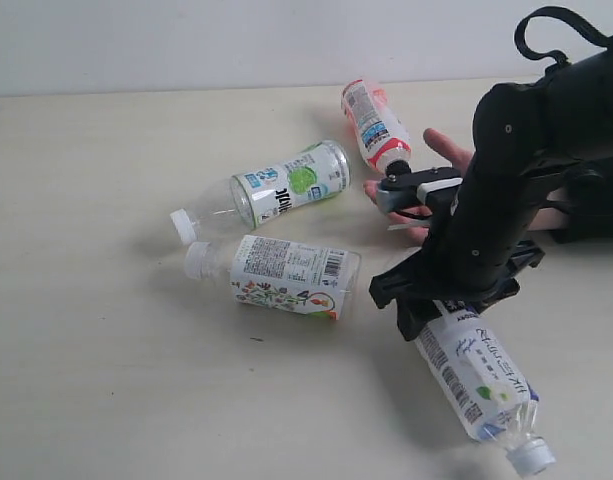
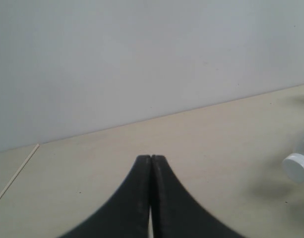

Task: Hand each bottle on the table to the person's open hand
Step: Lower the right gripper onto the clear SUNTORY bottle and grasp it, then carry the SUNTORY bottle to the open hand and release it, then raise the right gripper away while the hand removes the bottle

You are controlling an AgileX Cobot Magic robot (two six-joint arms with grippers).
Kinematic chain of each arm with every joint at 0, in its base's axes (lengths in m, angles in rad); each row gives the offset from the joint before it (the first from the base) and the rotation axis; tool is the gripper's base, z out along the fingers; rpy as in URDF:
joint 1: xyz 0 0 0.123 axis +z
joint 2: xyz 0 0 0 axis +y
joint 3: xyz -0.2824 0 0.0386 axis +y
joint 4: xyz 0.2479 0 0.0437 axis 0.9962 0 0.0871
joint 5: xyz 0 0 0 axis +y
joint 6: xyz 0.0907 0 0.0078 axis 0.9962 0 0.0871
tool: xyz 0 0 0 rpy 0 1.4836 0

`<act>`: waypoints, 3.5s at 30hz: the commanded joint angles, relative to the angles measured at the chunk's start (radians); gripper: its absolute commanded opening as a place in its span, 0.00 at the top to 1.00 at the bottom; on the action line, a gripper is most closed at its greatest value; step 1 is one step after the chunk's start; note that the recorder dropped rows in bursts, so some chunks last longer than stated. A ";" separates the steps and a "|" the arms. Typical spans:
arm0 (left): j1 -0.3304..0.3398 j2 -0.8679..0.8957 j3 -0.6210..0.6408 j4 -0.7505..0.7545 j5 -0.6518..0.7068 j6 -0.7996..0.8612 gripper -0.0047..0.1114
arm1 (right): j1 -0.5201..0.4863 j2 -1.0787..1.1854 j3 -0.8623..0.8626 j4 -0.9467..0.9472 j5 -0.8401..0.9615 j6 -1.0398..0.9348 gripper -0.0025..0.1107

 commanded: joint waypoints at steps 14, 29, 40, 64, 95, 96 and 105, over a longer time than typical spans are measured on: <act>-0.004 -0.005 0.003 0.000 -0.006 0.000 0.96 | 0.002 -0.268 -0.071 -0.036 0.316 -0.086 0.98; -0.004 -0.005 0.003 0.000 -0.006 0.000 0.96 | -0.146 -0.146 -0.393 -0.185 0.262 -0.024 0.98; -0.004 -0.005 0.003 0.000 -0.006 0.000 0.96 | -0.150 0.098 -0.393 -0.098 0.105 -0.053 0.98; -0.004 -0.005 0.003 0.000 -0.006 0.000 0.96 | -0.150 0.156 -0.393 -0.132 0.050 -0.033 0.38; -0.004 -0.005 0.003 0.000 -0.006 0.000 0.96 | -0.150 -0.312 -0.321 -0.068 0.057 -0.160 0.52; -0.004 -0.005 0.003 0.000 -0.006 0.000 0.96 | -0.150 -0.356 -0.287 -0.044 0.046 -0.160 0.67; -0.004 -0.005 0.003 0.000 -0.006 0.000 0.96 | -0.150 -0.739 0.083 0.314 -0.120 -0.384 0.98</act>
